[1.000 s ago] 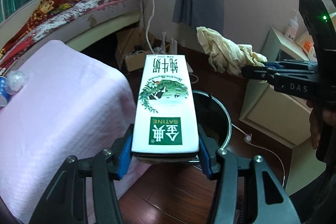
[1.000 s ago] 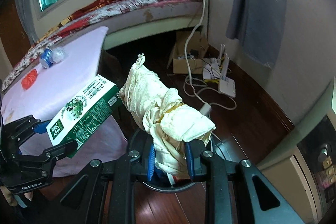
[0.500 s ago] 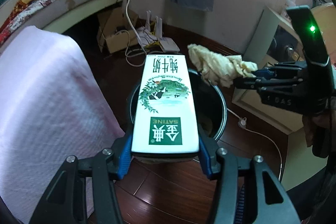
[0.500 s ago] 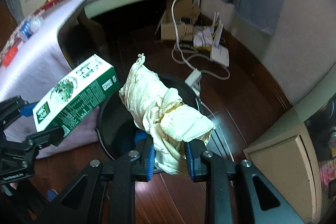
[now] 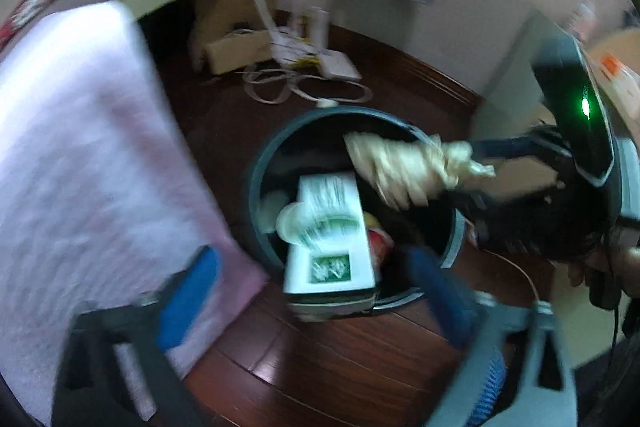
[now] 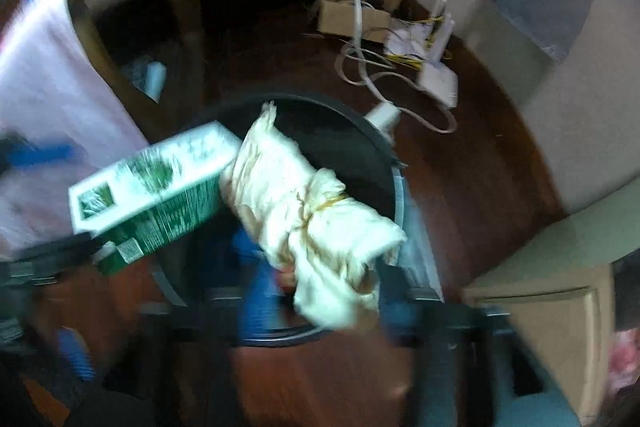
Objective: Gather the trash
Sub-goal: 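Open both tools over the bucket to drop carton and cloth, then move both tools back over the bed toward the red bag and can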
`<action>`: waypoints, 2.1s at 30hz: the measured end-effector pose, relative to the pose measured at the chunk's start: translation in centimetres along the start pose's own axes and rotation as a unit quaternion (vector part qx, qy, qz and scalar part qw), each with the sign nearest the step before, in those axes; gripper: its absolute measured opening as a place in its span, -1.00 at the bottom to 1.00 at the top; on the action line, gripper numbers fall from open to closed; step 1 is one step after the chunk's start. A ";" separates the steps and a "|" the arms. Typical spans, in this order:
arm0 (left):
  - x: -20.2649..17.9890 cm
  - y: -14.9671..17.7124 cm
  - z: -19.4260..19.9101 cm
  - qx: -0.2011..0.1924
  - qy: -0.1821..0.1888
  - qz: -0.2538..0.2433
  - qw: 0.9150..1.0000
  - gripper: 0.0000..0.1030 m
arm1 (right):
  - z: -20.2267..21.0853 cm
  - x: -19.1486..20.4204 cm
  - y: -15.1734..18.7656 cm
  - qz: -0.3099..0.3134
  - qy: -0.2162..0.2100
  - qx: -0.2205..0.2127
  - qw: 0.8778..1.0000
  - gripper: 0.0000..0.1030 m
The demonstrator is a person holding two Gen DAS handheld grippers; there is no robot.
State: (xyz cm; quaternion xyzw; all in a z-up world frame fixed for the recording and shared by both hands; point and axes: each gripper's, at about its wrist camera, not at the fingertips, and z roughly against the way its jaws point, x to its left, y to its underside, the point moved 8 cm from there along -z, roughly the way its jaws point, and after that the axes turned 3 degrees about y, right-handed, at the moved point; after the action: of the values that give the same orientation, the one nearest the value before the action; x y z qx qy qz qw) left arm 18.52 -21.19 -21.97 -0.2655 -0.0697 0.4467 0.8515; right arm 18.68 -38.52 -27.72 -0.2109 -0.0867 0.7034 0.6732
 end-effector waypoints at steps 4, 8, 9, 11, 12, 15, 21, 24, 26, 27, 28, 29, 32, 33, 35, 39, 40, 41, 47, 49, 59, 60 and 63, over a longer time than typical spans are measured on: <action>2.2 1.2 0.1 0.007 -0.026 0.032 0.999 0.99 | -1.2 -1.1 1.2 -0.017 0.015 0.028 0.999 1.00; 2.9 1.7 0.6 0.002 -0.041 0.042 0.998 0.99 | -0.7 -1.3 1.1 -0.028 0.019 0.027 0.999 1.00; 2.8 1.7 0.7 0.001 -0.042 0.041 0.998 0.99 | -0.5 -1.2 1.0 -0.028 0.020 0.024 0.999 1.00; 2.7 1.7 1.2 -0.004 -0.046 0.037 0.998 0.99 | 0.2 -1.0 0.6 -0.027 0.022 0.017 0.999 1.00; 2.7 1.6 1.4 -0.006 -0.048 0.035 0.998 0.99 | 0.5 -0.9 0.4 -0.027 0.022 0.014 0.999 1.00; 2.8 1.2 1.9 -0.012 -0.050 0.036 0.998 0.99 | 1.4 -0.5 0.0 -0.026 0.018 0.005 0.999 1.00; 2.7 0.8 2.9 -0.023 -0.060 0.032 0.997 0.99 | 3.2 0.2 -0.9 -0.022 0.014 -0.013 1.000 1.00; 2.9 0.7 3.9 -0.029 -0.066 0.033 0.997 0.99 | 4.2 0.5 -1.2 -0.023 0.013 -0.023 0.999 1.00; 3.1 0.7 4.6 -0.034 -0.067 0.036 0.997 0.99 | 5.0 0.7 -1.4 -0.022 0.014 -0.029 0.999 1.00; 3.2 0.7 4.9 -0.036 -0.069 0.037 0.996 0.99 | 5.3 0.7 -1.5 -0.021 0.015 -0.031 0.999 1.00; 3.2 0.7 5.2 -0.038 -0.070 0.038 0.996 0.99 | 5.8 0.8 -1.6 -0.022 0.013 -0.036 0.999 1.00; 3.3 0.8 5.4 -0.039 -0.071 0.038 0.996 0.99 | 6.2 0.9 -1.7 -0.022 0.012 -0.038 0.999 1.00; 3.3 0.8 6.1 -0.045 -0.078 0.039 0.995 0.99 | 7.4 1.2 -2.1 -0.020 0.011 -0.049 0.999 1.00; 3.3 0.8 6.4 -0.048 -0.080 0.040 0.995 0.99 | 7.8 1.3 -2.2 -0.019 0.009 -0.053 0.998 1.00; 3.4 0.7 6.9 -0.053 -0.085 0.041 0.994 0.99 | 8.8 1.6 -2.7 -0.017 0.008 -0.063 0.998 1.00; 3.6 0.5 8.3 -0.064 -0.094 0.040 0.993 0.99 | 10.5 2.3 -3.3 -0.011 0.004 -0.081 0.997 1.00; 3.7 0.5 8.6 -0.067 -0.095 0.040 0.992 0.99 | 10.9 2.5 -3.4 -0.007 0.004 -0.084 0.996 1.00; 3.8 0.5 8.9 -0.069 -0.098 0.041 0.992 0.99 | 11.2 2.7 -3.5 -0.005 0.004 -0.086 0.996 1.00; 4.2 0.5 10.7 -0.086 -0.104 0.048 0.990 0.99 | 12.9 3.7 -3.8 -0.004 0.000 -0.101 0.995 1.00; 4.6 0.5 11.2 -0.090 -0.108 0.048 0.989 0.99 | 13.2 4.1 -3.8 -0.004 -0.004 -0.103 0.995 1.00; 6.7 1.1 14.0 -0.112 -0.124 0.063 0.984 0.99 | 15.6 7.3 -5.1 0.009 -0.022 -0.127 0.992 1.00; 7.1 1.2 14.3 -0.114 -0.125 0.067 0.983 0.99 | 15.8 7.7 -5.3 0.010 -0.023 -0.130 0.991 1.00; 7.8 1.5 15.0 -0.120 -0.132 0.074 0.981 0.99 | 16.4 9.0 -5.9 0.016 -0.029 -0.138 0.990 1.00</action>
State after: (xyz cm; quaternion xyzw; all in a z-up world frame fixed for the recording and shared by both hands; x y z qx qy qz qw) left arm 16.69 -8.46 -10.89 -0.3091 -0.2146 0.5276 0.7616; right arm 17.26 -26.57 -12.25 -0.2826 -0.1985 0.7013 0.6236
